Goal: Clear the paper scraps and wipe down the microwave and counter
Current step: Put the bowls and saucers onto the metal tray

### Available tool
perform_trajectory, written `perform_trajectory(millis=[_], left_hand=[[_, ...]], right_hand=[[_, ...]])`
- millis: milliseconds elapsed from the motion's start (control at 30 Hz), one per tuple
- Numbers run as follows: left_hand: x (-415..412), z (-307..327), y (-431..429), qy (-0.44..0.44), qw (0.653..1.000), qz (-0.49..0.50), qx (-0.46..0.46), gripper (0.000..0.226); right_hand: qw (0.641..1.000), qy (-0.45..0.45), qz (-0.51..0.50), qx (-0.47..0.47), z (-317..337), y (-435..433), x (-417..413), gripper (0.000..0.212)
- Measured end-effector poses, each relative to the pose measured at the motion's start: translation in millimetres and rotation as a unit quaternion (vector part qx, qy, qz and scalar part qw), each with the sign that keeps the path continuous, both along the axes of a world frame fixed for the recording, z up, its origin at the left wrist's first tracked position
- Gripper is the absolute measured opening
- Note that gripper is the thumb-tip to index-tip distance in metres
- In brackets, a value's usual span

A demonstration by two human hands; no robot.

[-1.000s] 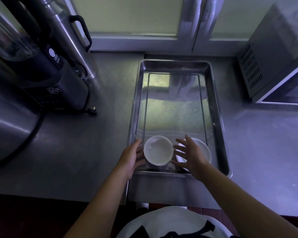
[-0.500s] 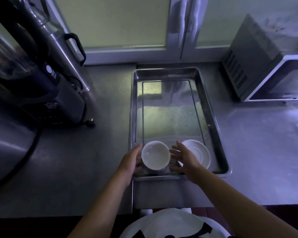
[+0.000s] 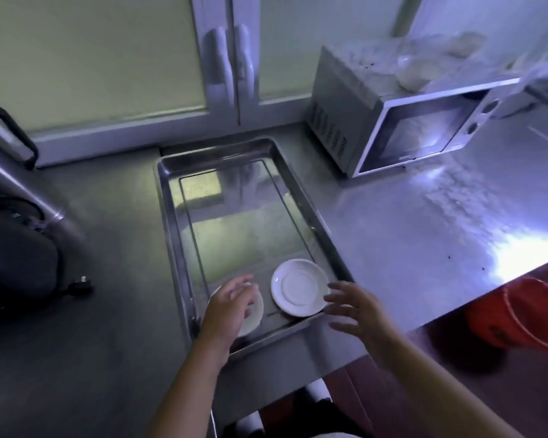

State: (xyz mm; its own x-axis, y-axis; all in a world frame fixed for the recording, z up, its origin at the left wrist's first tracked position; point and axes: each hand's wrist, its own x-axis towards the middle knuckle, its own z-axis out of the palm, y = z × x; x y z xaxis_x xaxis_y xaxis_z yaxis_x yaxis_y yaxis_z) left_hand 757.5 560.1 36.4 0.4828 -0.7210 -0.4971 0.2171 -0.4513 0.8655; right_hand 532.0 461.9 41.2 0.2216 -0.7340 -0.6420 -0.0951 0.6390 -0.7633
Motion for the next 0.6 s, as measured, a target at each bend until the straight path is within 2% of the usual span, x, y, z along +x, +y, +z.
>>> perform_trajectory(millis=[100, 200, 333, 433, 600], left_hand=[[-34, 1, -24, 0.043, 0.997, -0.063, -0.01, 0.021], [-75, 7, -41, 0.045, 0.993, -0.111, -0.009, 0.036], [-128, 5, -52, 0.018, 0.985, -0.17, -0.009, 0.014], [-173, 11, -66, -0.008, 0.984, -0.178, -0.007, 0.011], [-270, 27, -101, 0.005, 0.981, -0.191, -0.01, 0.013]], right_hand=[[0.999, 0.006, -0.047, -0.015, 8, 0, -48, 0.024], [0.996, -0.004, -0.082, -0.032, 16, -4, -89, 0.025], [0.991, -0.033, -0.121, -0.047, 17, -12, -127, 0.023], [0.988, -0.064, -0.125, -0.071, 20, -25, -163, 0.022], [0.977, -0.111, -0.156, -0.091, 26, -51, -255, 0.024]])
